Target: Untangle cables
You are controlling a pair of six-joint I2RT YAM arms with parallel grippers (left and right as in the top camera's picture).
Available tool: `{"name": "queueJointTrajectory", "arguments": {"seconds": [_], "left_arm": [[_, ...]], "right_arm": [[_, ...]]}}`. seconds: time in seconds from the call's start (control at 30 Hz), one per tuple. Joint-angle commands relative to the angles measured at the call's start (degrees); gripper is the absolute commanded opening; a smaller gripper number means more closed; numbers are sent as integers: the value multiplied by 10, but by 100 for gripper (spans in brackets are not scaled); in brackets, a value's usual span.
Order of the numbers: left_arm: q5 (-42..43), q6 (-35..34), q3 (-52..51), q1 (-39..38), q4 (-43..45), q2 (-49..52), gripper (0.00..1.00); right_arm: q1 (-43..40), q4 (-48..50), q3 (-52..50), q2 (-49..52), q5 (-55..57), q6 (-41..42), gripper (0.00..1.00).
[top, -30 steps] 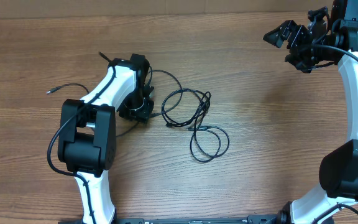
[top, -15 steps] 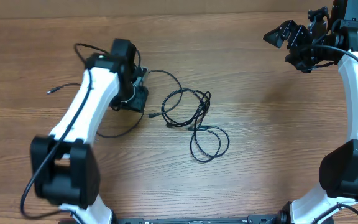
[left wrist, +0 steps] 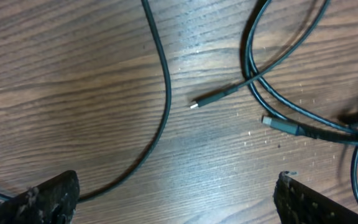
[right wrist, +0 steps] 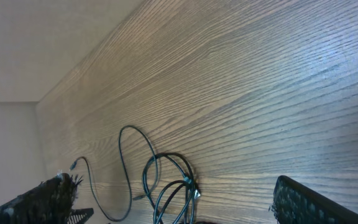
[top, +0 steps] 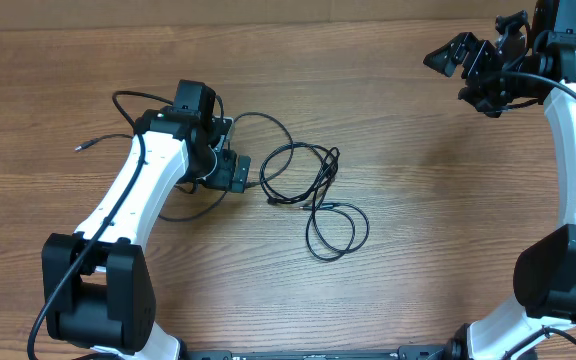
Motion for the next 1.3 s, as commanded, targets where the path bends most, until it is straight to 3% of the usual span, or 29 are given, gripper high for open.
{"name": "queueJointTrajectory", "arguments": {"seconds": [0.0,0.17,0.37,0.77,0.97,1.1,1.2,1.27], "left_arm": [[-34,-76,-8,11,21,-1,100],[-64,-191,-10,23,39,-1,100],[-63,-68,-19,25,35,0,100],[-65,-70,-44,25,67,0,100],[-51,-153,-54,25,78,0,100],[72,-198,-54,25,58,0,100],[30,-207,-54,26,66,0,100],[-17,-286,-54,26,60,0,100]], "right_arm": [[0,2,5,-19,4,-6,100],[0,2,5,-19,4,-6,100],[0,2,5,-19,4,-6,100],[0,2,5,-19,4,-6,100],[-1,2,5,-19,4,-6,100],[0,2,5,-19,4,-6,100],[0,2,5,-19,4,-6,100],[0,2,5,-19,4,-6,100]]}}
